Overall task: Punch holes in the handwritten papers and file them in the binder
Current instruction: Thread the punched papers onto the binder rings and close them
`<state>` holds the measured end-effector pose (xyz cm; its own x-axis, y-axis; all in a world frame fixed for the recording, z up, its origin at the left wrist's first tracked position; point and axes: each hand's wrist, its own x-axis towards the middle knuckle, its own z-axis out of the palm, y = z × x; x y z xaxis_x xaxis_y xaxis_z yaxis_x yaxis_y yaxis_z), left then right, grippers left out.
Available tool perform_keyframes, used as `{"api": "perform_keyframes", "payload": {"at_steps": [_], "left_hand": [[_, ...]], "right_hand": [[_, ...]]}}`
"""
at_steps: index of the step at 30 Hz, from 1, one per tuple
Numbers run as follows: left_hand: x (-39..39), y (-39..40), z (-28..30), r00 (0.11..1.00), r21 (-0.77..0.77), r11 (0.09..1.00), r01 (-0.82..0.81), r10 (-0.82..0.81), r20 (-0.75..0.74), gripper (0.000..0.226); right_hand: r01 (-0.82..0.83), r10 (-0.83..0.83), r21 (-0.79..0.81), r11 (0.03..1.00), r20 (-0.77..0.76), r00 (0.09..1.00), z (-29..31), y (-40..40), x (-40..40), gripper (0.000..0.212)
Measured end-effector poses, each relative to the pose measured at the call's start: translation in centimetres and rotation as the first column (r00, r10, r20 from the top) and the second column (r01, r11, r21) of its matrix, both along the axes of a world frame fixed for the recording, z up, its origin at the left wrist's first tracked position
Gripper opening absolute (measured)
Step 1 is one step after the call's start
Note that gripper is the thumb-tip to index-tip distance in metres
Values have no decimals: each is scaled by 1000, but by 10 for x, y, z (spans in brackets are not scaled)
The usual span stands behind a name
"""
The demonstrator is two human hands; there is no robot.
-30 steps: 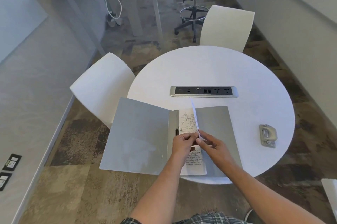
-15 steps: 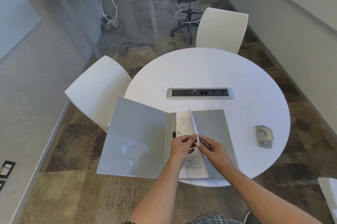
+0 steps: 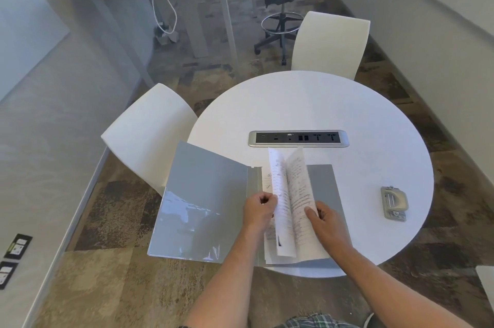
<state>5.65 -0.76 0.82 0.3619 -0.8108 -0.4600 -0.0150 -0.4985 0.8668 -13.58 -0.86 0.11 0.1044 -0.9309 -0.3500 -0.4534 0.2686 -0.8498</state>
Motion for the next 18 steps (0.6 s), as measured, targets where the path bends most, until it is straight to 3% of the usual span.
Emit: {"api": "perform_keyframes", "payload": {"at_steps": [5, 10, 18], "left_hand": [[59, 3, 21, 948, -17, 1000, -7, 12, 317, 24], [120, 13, 41, 778, 33, 998, -46, 15, 628, 18], [165, 38, 33, 555, 193, 970, -145, -82, 828, 25]], "right_hand": [[87, -84, 7, 996, -180, 980, -13, -12, -15, 21], [133, -117, 44, 990, -259, 959, -24, -14, -31, 26], [188, -156, 88, 978, -288, 945, -32, -20, -37, 37]]}}
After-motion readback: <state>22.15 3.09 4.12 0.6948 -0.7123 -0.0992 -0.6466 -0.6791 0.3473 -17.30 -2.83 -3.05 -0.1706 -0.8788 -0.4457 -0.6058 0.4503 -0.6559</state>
